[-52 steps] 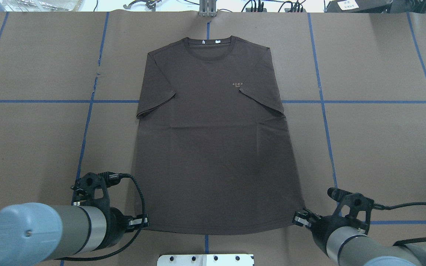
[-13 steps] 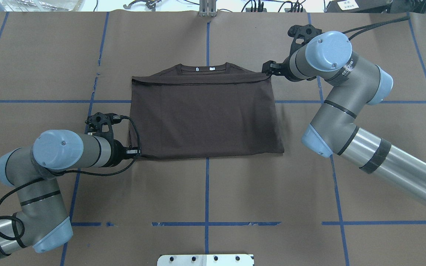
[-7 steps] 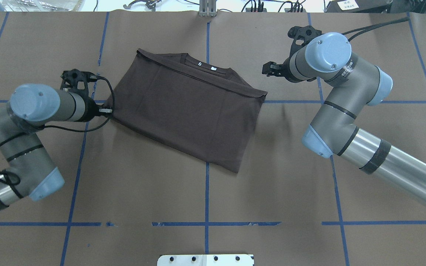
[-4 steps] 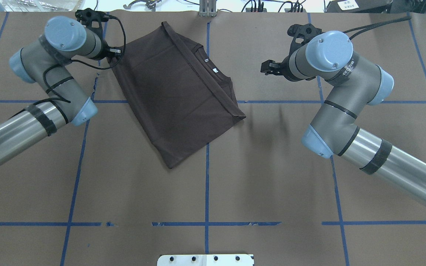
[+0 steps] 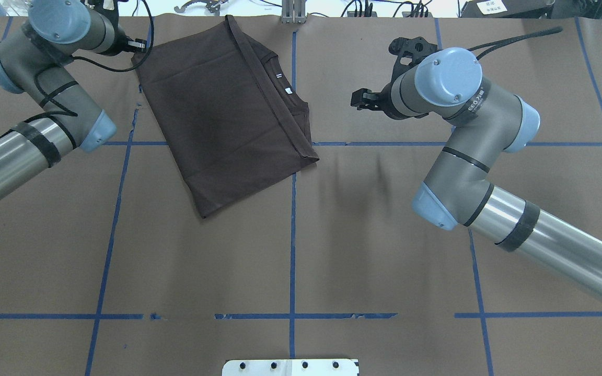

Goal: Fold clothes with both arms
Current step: 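Drag the folded shirt with the left gripper away from the robot, rotating it, then reach the right gripper to the shirt's collar edge near the left gripper, then pull the shirt's collar corner toward the robot with the right gripper, squaring it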

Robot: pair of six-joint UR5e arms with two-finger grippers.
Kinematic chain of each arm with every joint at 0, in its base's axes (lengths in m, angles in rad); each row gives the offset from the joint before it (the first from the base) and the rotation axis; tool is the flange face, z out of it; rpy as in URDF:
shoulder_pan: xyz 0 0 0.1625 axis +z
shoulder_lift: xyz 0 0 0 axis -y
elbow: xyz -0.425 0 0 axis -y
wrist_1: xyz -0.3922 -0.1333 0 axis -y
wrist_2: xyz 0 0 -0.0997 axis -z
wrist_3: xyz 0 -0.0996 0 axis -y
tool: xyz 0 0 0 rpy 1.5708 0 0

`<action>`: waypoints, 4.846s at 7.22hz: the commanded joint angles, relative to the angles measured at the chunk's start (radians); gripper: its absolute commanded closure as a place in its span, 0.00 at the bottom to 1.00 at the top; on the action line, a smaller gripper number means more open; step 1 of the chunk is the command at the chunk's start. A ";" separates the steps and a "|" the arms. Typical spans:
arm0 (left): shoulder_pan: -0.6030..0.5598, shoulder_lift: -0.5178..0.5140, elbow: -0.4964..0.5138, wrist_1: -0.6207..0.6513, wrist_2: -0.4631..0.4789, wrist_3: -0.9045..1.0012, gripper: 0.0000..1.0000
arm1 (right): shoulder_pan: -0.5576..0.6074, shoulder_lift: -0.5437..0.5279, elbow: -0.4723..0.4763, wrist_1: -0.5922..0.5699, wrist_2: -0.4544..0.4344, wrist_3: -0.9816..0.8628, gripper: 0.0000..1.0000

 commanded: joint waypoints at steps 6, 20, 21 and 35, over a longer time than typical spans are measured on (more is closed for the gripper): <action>-0.006 0.122 -0.172 -0.009 -0.103 0.000 0.00 | -0.109 0.374 -0.427 0.012 -0.154 0.154 0.46; -0.005 0.125 -0.169 -0.009 -0.103 0.001 0.00 | -0.169 0.379 -0.521 0.010 -0.253 0.142 0.57; -0.003 0.132 -0.169 -0.011 -0.103 0.003 0.00 | -0.169 0.379 -0.521 0.010 -0.253 0.142 0.68; 0.005 0.128 -0.177 -0.012 -0.105 -0.002 0.00 | -0.494 -0.294 0.376 -0.128 -0.423 0.128 1.00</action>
